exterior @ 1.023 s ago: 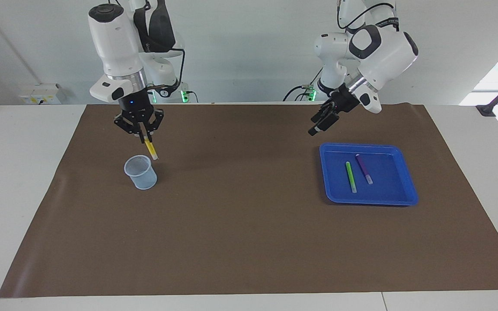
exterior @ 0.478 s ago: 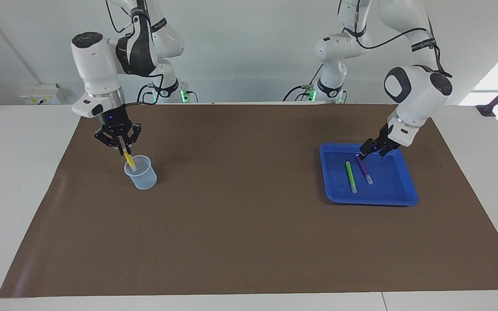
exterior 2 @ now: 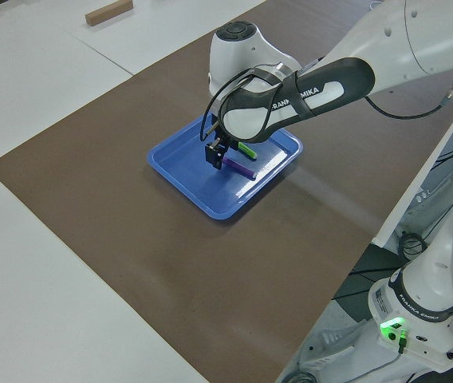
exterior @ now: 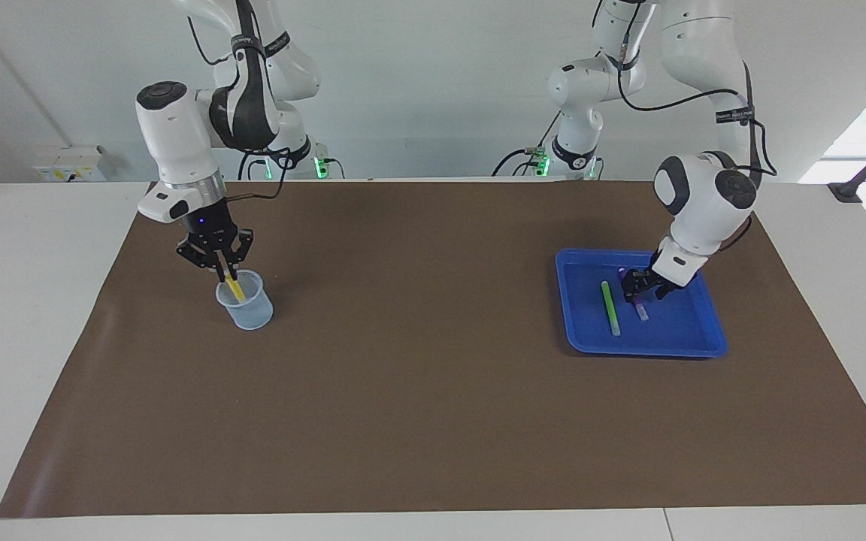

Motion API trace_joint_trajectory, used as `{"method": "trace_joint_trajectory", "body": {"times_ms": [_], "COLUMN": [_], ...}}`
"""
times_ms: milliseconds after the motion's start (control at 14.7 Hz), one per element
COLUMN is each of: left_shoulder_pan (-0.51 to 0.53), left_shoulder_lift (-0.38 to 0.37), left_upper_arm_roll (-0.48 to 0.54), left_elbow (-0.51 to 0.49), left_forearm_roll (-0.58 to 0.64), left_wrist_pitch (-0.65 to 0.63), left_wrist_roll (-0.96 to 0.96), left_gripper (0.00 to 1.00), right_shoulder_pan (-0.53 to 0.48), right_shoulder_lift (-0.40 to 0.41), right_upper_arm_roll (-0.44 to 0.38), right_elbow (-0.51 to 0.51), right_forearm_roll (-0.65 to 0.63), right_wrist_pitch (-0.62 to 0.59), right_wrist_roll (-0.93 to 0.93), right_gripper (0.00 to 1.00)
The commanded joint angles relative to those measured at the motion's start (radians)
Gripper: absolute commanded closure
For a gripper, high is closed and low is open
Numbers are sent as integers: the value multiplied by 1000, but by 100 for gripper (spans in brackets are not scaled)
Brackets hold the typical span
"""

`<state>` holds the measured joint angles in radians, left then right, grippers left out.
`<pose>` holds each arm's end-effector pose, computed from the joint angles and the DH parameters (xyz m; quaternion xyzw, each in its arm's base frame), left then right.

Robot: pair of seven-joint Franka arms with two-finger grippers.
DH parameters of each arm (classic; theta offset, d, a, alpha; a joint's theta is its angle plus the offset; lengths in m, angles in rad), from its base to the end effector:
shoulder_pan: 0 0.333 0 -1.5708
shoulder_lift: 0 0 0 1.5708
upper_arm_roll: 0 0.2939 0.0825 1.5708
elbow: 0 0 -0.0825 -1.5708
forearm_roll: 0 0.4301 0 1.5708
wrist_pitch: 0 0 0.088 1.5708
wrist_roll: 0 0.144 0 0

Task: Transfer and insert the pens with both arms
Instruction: 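Insert the yellow pen into the clear cup with the right gripper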

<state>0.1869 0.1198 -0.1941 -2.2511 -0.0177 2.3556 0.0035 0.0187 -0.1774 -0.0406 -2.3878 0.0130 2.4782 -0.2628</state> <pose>0.5619 -0.0066 0.2198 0.9998 0.0015 -0.0066 0.0177 0.5465 -0.0114 0.3307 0.9844 0.1144 0.1332 0.0108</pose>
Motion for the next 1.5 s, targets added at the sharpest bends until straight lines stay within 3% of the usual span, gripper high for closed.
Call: {"method": "trace_joint_trajectory", "body": {"times_ms": [0,273,614,750,819,887,955,1023,1160,1433], "left_shoulder_pan": [-10,-13,-15,-17,-17,-17,-17,-17,-17,-10], "left_shoulder_lift": [3,3,-3,-2,-2,-2,-2,-2,0,3], "left_upper_arm_roll": [5,5,5,5,5,5,5,5,5,5], "left_elbow": [-1,-13,-38,-38,-38,-38,-38,-38,-36,-12], "left_forearm_roll": [28,28,28,28,28,28,28,28,28,28], "left_wrist_pitch": [5,-2,-4,-2,-2,-2,-2,-2,-2,-27], "left_wrist_roll": [9,7,-2,-2,-2,-2,-2,-2,0,0], "left_gripper": [27,44,55,67,77,89,100,100,100,100], "right_shoulder_pan": [-11,-11,-13,-11,-11,-11,-11,-11,-11,-11], "right_shoulder_lift": [6,6,16,16,16,16,16,16,16,-10], "right_upper_arm_roll": [-7,-7,-18,-18,-18,-18,-18,-18,-18,-19], "right_elbow": [-14,-18,-22,-22,-22,-19,-18,-16,-11,21], "right_forearm_roll": [13,13,15,13,13,13,13,13,13,13], "right_wrist_pitch": [21,21,22,24,21,16,15,14,13,-40], "right_wrist_roll": [2,7,8,28,36,36,36,37,37,34], "right_gripper": [100,100,100,100,100,81,42,27,16,9]}}
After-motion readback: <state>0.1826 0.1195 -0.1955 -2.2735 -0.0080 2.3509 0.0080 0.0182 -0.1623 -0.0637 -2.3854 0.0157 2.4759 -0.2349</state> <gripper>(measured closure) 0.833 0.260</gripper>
